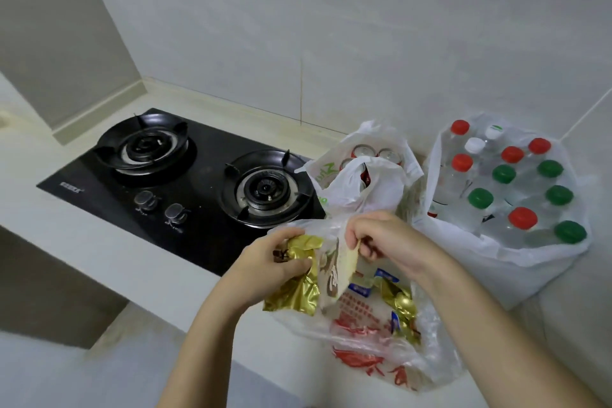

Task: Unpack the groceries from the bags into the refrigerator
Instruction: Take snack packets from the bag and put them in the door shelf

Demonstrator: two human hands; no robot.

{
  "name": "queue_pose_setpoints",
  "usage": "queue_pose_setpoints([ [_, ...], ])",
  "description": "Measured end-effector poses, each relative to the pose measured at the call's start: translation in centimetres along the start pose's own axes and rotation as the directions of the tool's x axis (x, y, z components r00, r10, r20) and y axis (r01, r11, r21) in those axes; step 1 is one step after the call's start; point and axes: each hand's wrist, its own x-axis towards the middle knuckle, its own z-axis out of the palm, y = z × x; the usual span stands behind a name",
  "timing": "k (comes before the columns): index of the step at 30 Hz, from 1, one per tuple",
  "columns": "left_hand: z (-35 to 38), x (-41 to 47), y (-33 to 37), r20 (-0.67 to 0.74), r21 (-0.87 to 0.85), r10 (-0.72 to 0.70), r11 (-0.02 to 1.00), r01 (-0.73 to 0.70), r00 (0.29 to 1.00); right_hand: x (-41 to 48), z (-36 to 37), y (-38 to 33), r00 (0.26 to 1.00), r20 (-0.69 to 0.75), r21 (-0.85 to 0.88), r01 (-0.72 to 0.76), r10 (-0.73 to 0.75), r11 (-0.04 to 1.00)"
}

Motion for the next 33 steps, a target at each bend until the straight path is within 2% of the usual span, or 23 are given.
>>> queue_pose_setpoints([
  [3, -1.9, -1.9, -0.8, -0.103, -0.071, 0.008, 0.997, -0.015, 0.995, 0.0, 1.5, -1.5, 0.987, 0.085, 0.013, 0.135, -0.136, 0.991],
  [8, -4.5, -4.4, -1.7, -0.267, -0.159, -0.031, 0.987, -0.012, 0.963, 0.8, 3.4, -3.9, 0.953, 0.169, 0.118, 0.232, -0.249, 0.966],
  [12, -5.4, -5.7, -3.2, -0.329, -0.407, -0.139, 0.913, -0.008, 0.934, 1.2, 4.8, -6.0, 0.934, 0.156, 0.256, 0.276, -0.321, 0.927],
  [14, -5.6, -6.2, -4.3, -0.281, -0.621, -0.208, 0.784, -0.012, 0.937, 1.3, 5.8, -6.9, 0.918, 0.169, 0.31, 0.295, -0.358, 0.904],
  [17, -5.7, -6.8, -5.2, -0.144, -0.879, -0.264, 0.477, -0.001, 0.954, 1.9, 7.2, -7.6, 0.904, 0.198, 0.352, 0.296, -0.379, 0.888],
  [19, -5.5, -7.4, -5.2, -0.06, -0.969, -0.283, 0.246, 0.012, 0.957, 2.3, 8.1, -7.8, 0.901, 0.215, 0.376, 0.28, -0.377, 0.883],
  [20, -5.4, -7.5, -5.2, -0.032, -0.984, -0.311, 0.176, 0.024, 0.95, 2.5, 8.6, -7.9, 0.898, 0.232, 0.393, 0.265, -0.373, 0.881],
  [21, -5.3, -7.7, -5.0, -0.012, -0.988, -0.343, 0.151, 0.043, 0.939, 2.7, 9.1, -7.9, 0.896, 0.245, 0.406, 0.251, -0.37, 0.879],
  [25, -4.8, -7.7, -5.0, 0.021, -0.975, -0.375, 0.197, 0.101, 0.927, 3.7, 10.4, -7.4, 0.9, 0.257, 0.449, 0.211, -0.352, 0.868],
  [30, -4.5, -6.8, -5.0, -0.04, -0.99, -0.507, 0.134, 0.033, 0.861, 4.9, 11.2, -6.7, 0.936, 0.195, 0.569, 0.136, -0.293, 0.811],
  [33, -4.3, -6.1, -5.0, -0.062, -0.989, -0.567, 0.144, 0.024, 0.821, 5.4, 11.3, -5.8, 0.941, 0.184, 0.581, 0.129, -0.284, 0.804],
])
